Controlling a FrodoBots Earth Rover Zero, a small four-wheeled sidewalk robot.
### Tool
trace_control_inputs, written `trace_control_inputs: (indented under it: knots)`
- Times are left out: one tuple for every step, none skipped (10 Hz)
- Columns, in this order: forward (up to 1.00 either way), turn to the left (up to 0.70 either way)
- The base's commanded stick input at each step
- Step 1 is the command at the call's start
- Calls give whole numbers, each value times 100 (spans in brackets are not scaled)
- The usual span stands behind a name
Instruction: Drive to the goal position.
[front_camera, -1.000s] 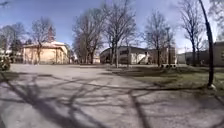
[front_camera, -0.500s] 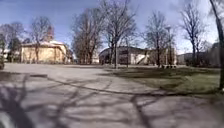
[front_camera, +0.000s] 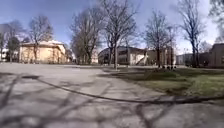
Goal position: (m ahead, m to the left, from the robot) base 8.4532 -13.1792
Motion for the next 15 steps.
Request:
trace_control_inputs:
  knots:
    - [85,0]
    - [85,0]
    - [85,0]
    - [85,3]
    - [85,31]
    - [85,34]
    - [85,34]
    - [85,34]
    - [85,34]
    - [85,34]
    - [85,34]
    - [85,34]
    - [85,34]
    - [85,0]
    - [85,0]
